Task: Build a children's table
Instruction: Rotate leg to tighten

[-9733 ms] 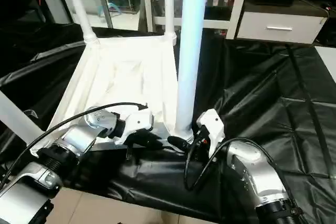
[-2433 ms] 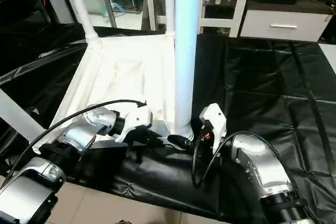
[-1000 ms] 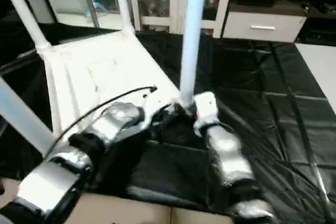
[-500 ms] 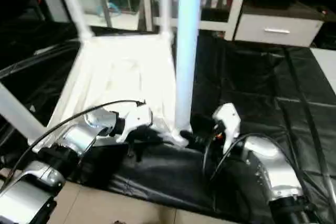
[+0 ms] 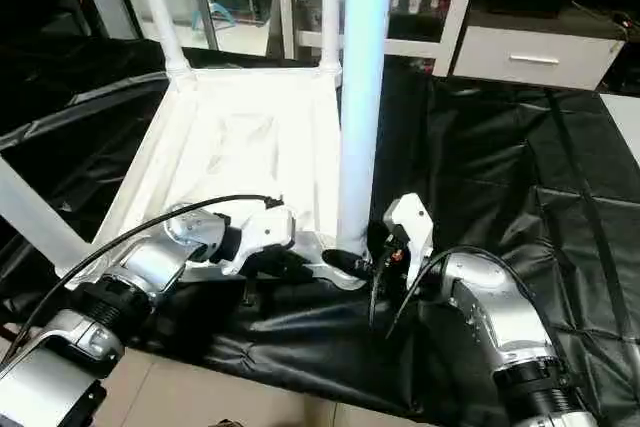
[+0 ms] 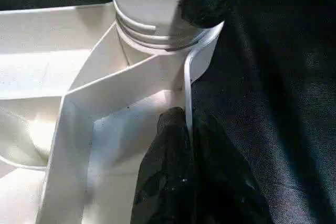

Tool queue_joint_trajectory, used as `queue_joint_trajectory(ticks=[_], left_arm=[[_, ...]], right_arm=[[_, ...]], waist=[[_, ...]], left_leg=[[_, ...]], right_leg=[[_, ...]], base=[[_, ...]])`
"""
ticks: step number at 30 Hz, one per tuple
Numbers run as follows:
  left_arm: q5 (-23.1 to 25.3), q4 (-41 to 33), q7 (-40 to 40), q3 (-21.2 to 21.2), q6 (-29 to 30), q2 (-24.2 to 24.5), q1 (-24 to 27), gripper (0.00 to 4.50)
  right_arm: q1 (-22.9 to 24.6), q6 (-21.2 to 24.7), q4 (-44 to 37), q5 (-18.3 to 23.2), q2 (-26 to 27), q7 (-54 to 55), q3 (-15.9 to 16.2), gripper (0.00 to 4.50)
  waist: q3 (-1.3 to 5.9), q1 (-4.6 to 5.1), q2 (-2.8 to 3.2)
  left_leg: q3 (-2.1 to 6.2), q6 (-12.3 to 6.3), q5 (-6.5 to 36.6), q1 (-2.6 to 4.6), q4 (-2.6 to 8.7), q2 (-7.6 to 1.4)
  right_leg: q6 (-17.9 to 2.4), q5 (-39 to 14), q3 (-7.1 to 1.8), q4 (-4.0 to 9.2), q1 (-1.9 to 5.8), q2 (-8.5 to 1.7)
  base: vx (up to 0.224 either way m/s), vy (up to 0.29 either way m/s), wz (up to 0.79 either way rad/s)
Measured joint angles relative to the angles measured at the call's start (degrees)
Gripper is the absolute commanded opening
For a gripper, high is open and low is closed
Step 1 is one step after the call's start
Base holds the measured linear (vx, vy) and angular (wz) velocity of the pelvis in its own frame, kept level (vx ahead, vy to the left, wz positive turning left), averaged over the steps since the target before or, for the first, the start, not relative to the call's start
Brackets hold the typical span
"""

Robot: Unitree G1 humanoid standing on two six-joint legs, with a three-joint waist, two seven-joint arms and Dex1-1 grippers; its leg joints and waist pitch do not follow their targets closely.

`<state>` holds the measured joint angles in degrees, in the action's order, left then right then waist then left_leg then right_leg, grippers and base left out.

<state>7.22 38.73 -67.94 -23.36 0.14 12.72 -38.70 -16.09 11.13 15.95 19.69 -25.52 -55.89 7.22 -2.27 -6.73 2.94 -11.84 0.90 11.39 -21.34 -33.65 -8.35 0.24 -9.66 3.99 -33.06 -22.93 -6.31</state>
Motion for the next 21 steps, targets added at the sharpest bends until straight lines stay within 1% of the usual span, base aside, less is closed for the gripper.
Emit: queue_joint_trajectory(ticks=[2, 4, 10, 13, 15, 18, 20, 21], left_arm=[[-0.01, -0.13, -0.04, -0.01, 0.02, 0.09, 0.08, 0.00], [-0.02, -0.28, -0.07, -0.07, 0.16, 0.22, 0.16, 0.00], [-0.04, -0.76, -0.31, -0.17, 0.89, 0.45, 0.28, 0.00], [-0.04, -0.76, -0.29, -0.15, 1.12, 0.45, 0.30, 0.00], [0.01, -0.16, 0.85, 0.11, 1.25, 0.01, 0.21, 0.00], [0.64, 2.85, 5.49, 1.34, 1.70, -1.12, -0.91, 0.00], [1.55, 7.64, 11.63, 2.35, 2.49, -3.76, -3.77, 0.00], [1.69, 8.51, 13.22, 2.38, 2.84, -4.30, -4.30, 0.00]], right_arm=[[0.07, 0.10, 0.00, 0.00, -0.18, -0.77, 0.01, 2.81], [0.09, 0.06, -0.04, -0.03, -0.47, -1.11, 0.01, 2.59], [0.09, 0.02, -0.32, -0.29, -1.13, -1.96, 0.09, 2.39], [0.07, -0.03, -0.92, -1.47, -1.16, -1.82, 0.18, 2.33], [-0.44, -1.08, 0.47, -2.84, 0.08, 0.14, 0.26, 2.27], [-1.73, -3.18, 3.58, -4.38, 3.68, 6.89, -0.39, 2.18], [-2.76, -3.97, 6.25, -4.93, 8.14, 15.41, -3.01, 2.13], [-3.18, -4.17, 6.92, -5.21, 8.99, 17.74, -3.47, 2.12]], waist=[[0.00, 0.03, 0.00], [0.00, 0.08, 0.01], [0.02, 0.09, 0.02], [0.02, 0.14, 0.02], [0.05, 0.35, -0.03], [0.08, 1.18, -0.08], [-0.07, 2.02, -0.42], [-0.11, 2.36, -0.47]], left_leg=[[0.00, 0.00, 0.00, 0.00, -0.01, 0.00], [0.00, 0.00, 0.00, 0.01, -0.01, 0.00], [0.00, 0.00, 0.00, 0.02, -0.02, 0.00], [0.00, 0.00, 0.00, 0.05, -0.03, 0.00], [0.00, 0.01, 0.00, 0.15, -0.03, -0.01], [0.00, 0.01, -0.01, 0.31, -0.14, 0.00], [0.01, 0.02, -0.01, 0.36, -0.15, 0.01], [0.01, 0.02, -0.01, 0.34, -0.16, 0.01]], right_leg=[[0.00, 0.00, 0.00, 0.00, 0.00, 0.00], [0.00, 0.00, 0.00, 0.00, 0.01, 0.00], [0.00, 0.00, 0.00, -0.01, 0.02, 0.00], [0.00, 0.00, 0.00, -0.02, 0.04, 0.00], [-0.01, 0.01, 0.00, -0.05, 0.11, 0.00], [-0.16, 0.12, -0.03, -0.09, 0.25, 0.00], [0.09, -0.03, -0.03, -0.02, 0.27, 0.01], [0.11, -0.05, -0.03, 0.06, 0.24, 0.01]], base=[[0.000, 0.000, 0.00], [0.000, 0.000, 0.00], [0.000, 0.000, 0.00], [0.000, 0.000, 0.00], [0.000, 0.000, 0.00], [0.000, 0.000, 0.00], [-0.028, 0.002, -0.02], [-0.056, 0.005, -0.04]])
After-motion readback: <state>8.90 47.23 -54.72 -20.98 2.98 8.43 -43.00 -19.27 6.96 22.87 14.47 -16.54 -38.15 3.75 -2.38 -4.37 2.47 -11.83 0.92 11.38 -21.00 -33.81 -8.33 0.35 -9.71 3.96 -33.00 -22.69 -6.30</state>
